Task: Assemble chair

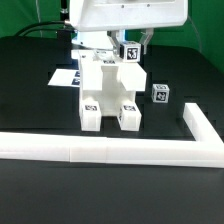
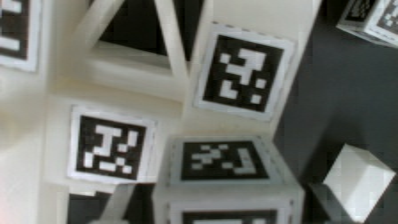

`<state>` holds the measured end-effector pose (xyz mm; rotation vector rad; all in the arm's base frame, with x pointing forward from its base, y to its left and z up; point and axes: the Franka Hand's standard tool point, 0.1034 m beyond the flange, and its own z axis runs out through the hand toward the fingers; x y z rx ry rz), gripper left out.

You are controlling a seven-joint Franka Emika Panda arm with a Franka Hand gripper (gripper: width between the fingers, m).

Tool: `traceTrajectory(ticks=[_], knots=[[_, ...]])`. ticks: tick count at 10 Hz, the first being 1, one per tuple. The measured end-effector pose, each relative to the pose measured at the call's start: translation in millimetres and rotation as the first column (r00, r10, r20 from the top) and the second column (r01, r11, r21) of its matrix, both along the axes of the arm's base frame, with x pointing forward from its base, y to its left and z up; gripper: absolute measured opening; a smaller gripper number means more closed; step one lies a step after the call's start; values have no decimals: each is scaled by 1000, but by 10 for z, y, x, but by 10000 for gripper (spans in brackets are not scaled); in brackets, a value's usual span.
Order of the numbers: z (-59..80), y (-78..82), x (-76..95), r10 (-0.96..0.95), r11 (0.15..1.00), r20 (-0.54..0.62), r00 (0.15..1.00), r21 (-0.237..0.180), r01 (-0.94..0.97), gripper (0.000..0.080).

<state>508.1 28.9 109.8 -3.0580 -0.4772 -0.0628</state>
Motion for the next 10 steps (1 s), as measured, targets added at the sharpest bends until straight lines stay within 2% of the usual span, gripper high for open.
traceTrajectory(ticks=[3, 7, 10], knots=[[-22, -23, 14, -200, 980, -3, 980, 7, 200, 274], [-46, -32, 22, -458, 889, -10, 889, 13, 458, 273], [-46, -31, 21, -615, 788, -23, 788, 16, 616, 273]])
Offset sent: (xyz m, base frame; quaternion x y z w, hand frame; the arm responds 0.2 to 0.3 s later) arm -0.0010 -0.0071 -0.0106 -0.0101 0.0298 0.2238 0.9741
